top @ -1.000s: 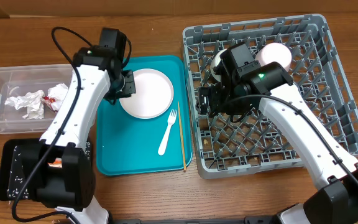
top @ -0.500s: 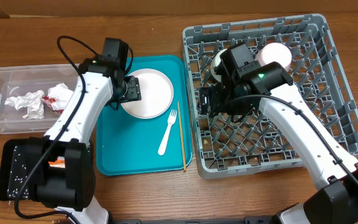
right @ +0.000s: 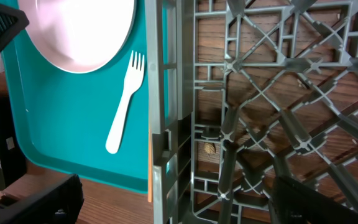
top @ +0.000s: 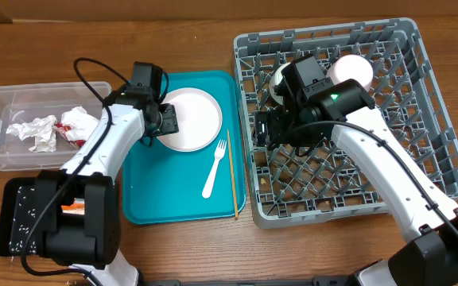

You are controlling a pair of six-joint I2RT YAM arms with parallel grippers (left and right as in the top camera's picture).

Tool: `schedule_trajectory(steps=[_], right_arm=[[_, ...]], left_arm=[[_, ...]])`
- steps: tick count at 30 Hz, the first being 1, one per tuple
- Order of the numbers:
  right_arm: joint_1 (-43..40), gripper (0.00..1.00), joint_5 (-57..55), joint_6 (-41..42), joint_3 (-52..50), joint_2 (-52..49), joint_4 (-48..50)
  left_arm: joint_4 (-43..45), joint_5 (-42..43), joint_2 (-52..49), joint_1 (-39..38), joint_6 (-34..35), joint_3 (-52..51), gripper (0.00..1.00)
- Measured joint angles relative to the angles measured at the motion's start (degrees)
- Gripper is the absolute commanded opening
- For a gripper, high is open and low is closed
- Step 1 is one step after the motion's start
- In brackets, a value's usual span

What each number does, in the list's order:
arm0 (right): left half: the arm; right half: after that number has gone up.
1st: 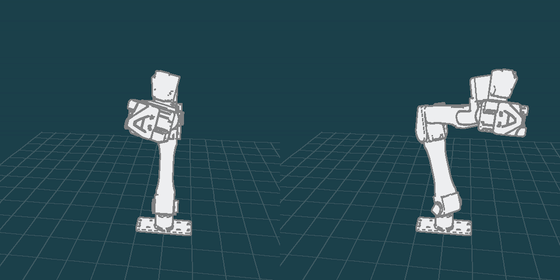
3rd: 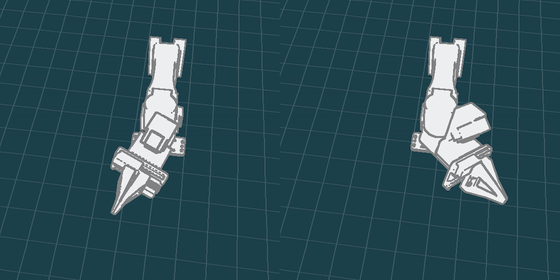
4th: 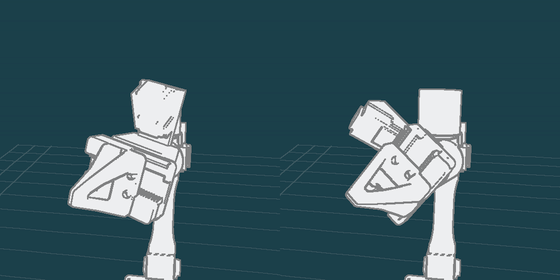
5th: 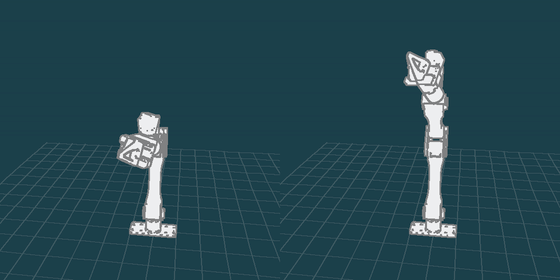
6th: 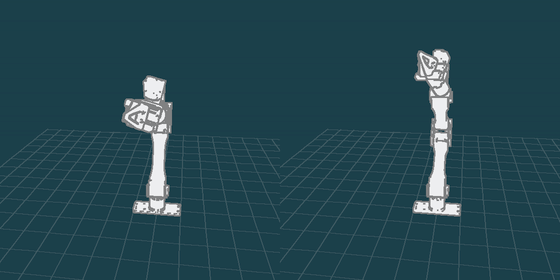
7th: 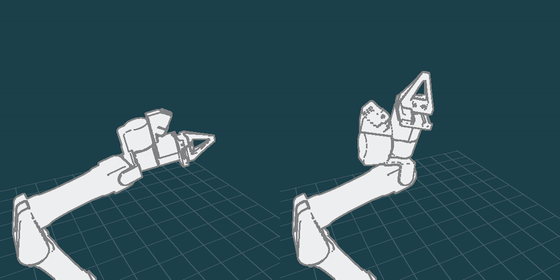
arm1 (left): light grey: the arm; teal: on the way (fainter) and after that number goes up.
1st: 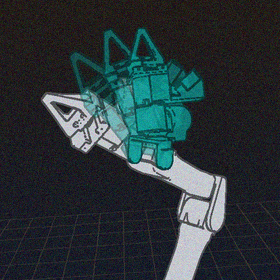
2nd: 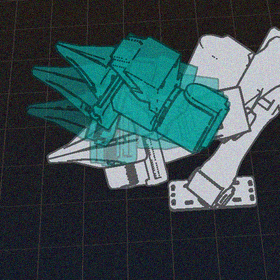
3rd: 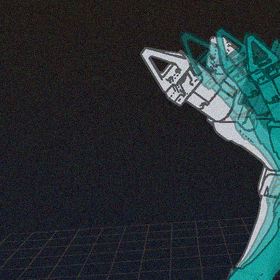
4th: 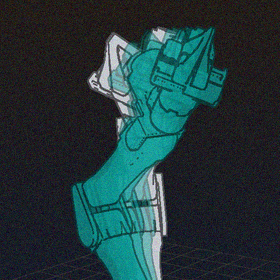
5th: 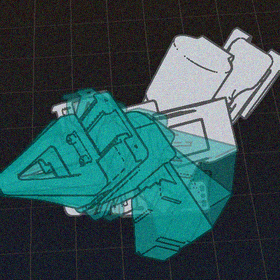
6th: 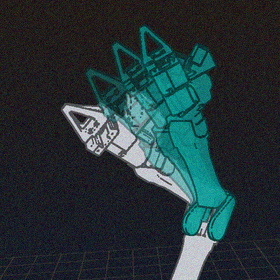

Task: Sort waste into correct bins and load items into the dishwasher
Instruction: 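Lower the left gripper onto the pink plate rim and close on it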

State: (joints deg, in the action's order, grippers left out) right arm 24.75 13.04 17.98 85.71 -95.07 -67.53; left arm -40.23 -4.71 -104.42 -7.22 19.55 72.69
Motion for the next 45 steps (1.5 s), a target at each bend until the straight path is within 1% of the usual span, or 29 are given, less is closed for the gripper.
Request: schedule_trajectory(steps=[2, 7, 10, 13, 20, 24, 26, 27, 28, 31, 33, 41, 45], right_arm=[[0.00, 1.00, 0.00, 0.00, 0.00, 0.00, 0.02], [0.00, 1.00, 0.00, -0.02, 0.00, 0.00, 0.00], [0.00, 1.00, 0.00, -0.02, 0.00, 0.00, 0.00], [-0.02, 1.00, 0.00, -0.02, 0.00, 0.00, -0.02], [0.00, 1.00, -0.57, -0.02, 0.00, 0.00, -0.02], [0.00, 1.00, -0.87, -0.07, 0.00, 0.00, -0.02], [0.00, 1.00, -1.03, -0.02, 0.00, 0.00, -0.04], [0.00, 1.00, -1.05, -0.02, 0.00, 0.00, 0.00], [0.00, 1.00, -1.05, -0.02, 0.00, 0.00, -0.02], [-0.02, 1.00, -1.05, -0.07, 0.00, 0.00, 0.02], [-0.02, 1.00, -1.05, -0.02, 0.00, 0.00, -0.07], [0.00, 1.00, -1.07, -0.04, 0.00, 0.00, -0.59], [-0.02, 1.00, -1.27, -0.04, 0.00, 0.00, -0.31]], left_arm=[[0.74, 0.00, 0.00, 0.28, 0.00, -0.07, 0.61], [2.38, 0.00, 0.00, 0.48, 0.02, -0.07, 0.58], [3.34, 0.00, -0.07, 0.48, 0.00, -0.07, 0.54], [4.37, 0.02, -1.11, 0.48, 0.02, -0.07, 0.53], [5.35, 0.02, -6.97, 0.48, 0.02, -0.13, 0.41], [5.60, 0.04, -8.00, 0.48, 0.02, -0.13, 0.36], [5.62, 0.04, -8.00, 0.48, 0.00, -0.13, 0.30], [5.64, 0.04, -8.00, 0.48, 0.00, -0.13, 0.23], [5.62, 0.02, -8.00, 0.48, 0.00, -0.13, 0.20], [5.62, 0.00, -8.00, 0.48, 0.00, -0.13, 0.08], [5.75, -0.07, -8.00, 0.48, 0.07, -0.13, 0.04], [6.05, 0.00, -7.98, 0.48, 0.26, 0.52, 0.04], [1.92, -0.35, -7.98, 0.66, 0.24, 3.19, 0.04]])
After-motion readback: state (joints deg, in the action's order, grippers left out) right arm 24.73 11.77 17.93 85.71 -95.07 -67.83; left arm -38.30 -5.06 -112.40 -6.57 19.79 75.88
